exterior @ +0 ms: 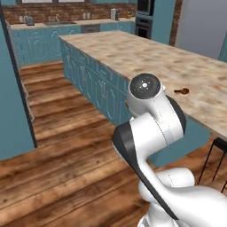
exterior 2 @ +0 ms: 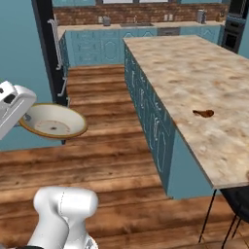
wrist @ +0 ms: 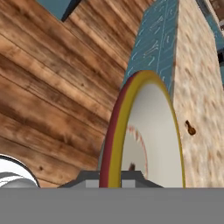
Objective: Retrieve the bowl from the cabinet, then place the raw meat into the bowl to avoid contamination.
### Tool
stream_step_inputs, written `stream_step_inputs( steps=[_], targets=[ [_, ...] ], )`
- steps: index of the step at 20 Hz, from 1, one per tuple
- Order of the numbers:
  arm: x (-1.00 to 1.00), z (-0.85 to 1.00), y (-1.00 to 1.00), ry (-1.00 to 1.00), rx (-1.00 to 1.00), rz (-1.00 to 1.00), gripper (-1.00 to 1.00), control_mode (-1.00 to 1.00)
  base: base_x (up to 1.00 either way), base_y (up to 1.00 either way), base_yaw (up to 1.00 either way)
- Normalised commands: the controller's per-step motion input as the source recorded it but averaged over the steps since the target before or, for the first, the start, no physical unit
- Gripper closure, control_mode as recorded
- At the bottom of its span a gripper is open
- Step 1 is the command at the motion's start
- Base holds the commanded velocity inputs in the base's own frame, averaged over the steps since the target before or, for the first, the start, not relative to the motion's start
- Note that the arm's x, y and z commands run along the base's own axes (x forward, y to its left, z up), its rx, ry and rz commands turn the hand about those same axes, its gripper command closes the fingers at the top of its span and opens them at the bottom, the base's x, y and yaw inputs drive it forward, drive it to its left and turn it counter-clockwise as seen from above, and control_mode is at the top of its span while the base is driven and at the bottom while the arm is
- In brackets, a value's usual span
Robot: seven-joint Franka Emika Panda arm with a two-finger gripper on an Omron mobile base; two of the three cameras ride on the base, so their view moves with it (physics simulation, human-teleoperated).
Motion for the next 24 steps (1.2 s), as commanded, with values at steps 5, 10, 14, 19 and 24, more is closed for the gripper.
stream_step_inputs(
  steps=[5,10,14,19,24],
  targets=[
    [0.0,0.0,0.0,0.0,0.0,0.0,1.0,1.0,0.33,0.17,-0.39],
    [0.0,0.0,0.0,0.0,0.0,0.0,1.0,1.0,0.49,0.28,-0.35],
    [0.0,0.0,0.0,0.0,0.0,0.0,1.0,1.0,0.57,0.33,-0.32],
    [0.0,0.0,0.0,0.0,0.0,0.0,1.0,1.0,0.6,0.34,-0.32],
    [0.0,0.0,0.0,0.0,0.0,0.0,1.0,1.0,0.61,0.34,-0.32]
  ],
)
